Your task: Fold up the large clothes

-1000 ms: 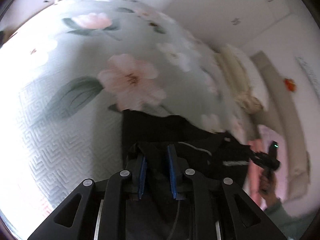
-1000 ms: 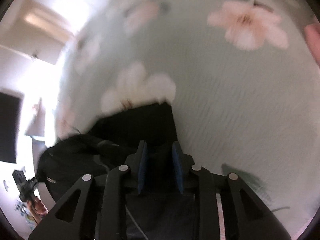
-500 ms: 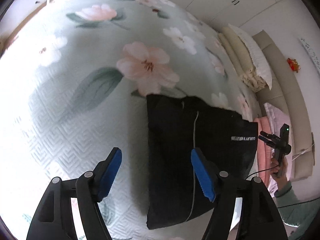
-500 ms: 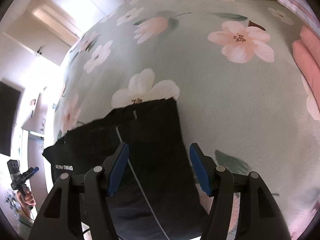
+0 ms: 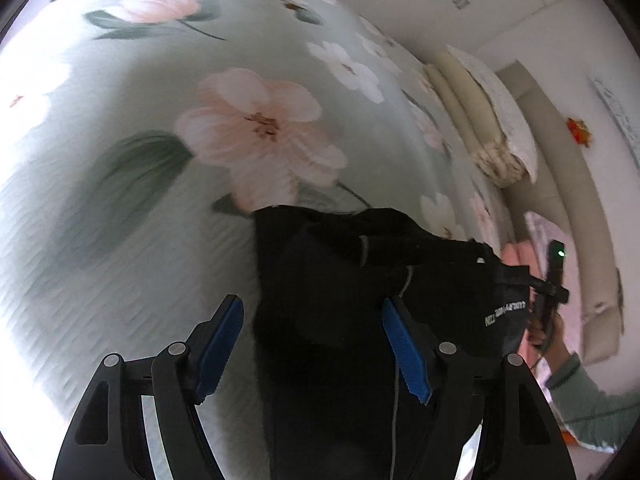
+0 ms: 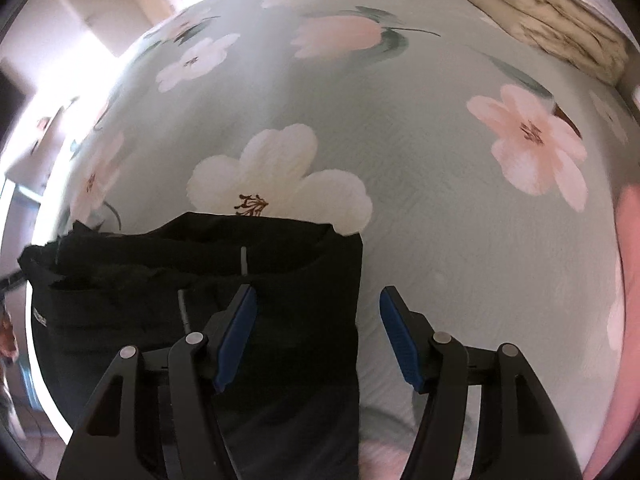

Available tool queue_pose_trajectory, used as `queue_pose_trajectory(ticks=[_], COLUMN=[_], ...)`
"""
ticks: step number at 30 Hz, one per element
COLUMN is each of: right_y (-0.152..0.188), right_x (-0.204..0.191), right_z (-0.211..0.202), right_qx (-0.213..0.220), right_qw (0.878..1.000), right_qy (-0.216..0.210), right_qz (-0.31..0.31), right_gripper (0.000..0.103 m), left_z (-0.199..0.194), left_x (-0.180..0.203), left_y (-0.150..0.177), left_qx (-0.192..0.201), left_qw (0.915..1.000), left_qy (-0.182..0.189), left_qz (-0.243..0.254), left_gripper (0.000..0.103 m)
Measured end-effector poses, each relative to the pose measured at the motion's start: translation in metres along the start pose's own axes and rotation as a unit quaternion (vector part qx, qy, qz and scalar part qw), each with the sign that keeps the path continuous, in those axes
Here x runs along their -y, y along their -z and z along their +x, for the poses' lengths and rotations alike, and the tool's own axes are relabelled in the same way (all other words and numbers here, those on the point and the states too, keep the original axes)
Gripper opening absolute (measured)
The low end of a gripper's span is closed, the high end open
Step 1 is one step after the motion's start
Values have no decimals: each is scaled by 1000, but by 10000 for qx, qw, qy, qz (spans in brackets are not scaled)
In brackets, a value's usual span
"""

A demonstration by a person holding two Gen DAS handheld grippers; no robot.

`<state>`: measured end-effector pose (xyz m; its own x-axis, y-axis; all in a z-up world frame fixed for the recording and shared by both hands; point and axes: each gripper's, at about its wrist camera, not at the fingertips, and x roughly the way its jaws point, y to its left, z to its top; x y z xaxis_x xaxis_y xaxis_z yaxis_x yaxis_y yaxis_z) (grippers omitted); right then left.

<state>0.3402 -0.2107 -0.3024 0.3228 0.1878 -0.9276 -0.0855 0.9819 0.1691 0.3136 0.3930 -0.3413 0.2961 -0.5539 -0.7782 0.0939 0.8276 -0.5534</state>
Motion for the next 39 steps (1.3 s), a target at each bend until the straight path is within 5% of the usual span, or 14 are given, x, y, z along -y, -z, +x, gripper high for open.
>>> queue_pose_trajectory(ticks=[11,12,13,14,16,24,31,33,36,39], right_y=[-12,-11,-9,-7,-1,12,-35,-51,-66,-60], right_x=[-5,-5,-6,-7,-9,-26,-40,-42,-36,-27], right_z=[30,29,28,26,21,-29,-102,-93,-34,40], right_qx=[-118,-81,-49,-28,62,750,1641,1646,1083,310], right_qw=[9991,9992,9991,9992,9994,9943,9789,9772,9819,9856], right_qy=[-371,-340,-368,-366,-255,646,1107,1248,1503,1634], right_qz=[-175,-180,-182,-186,-234,-385,-513,-484,-384,-291], right_gripper=[67,64,47,37,31,24,22,22,22,22], left_z=[40,39,35,34,30,-18,-74,-55,8,58], left_x=[-4,0,6,9,16,32,68,63,33,7], left_y=[-13,-12,-10,-9,-5,0,-35,-49,-59,-50], left_qx=[-250,-153,-46,-29,1,853,1896,1733,1063,673], left_qw=[9990,9996,9997,9995,9993,9960,9815,9841,9890,9903], left_qy=[308,234,230,295,340,273,91,-327,-1029,-1168], left_qz=[-182,-86,55,109,159,15,261,207,-24,-348], left_gripper=[73,64,52,29,22,16,16,16,17,20])
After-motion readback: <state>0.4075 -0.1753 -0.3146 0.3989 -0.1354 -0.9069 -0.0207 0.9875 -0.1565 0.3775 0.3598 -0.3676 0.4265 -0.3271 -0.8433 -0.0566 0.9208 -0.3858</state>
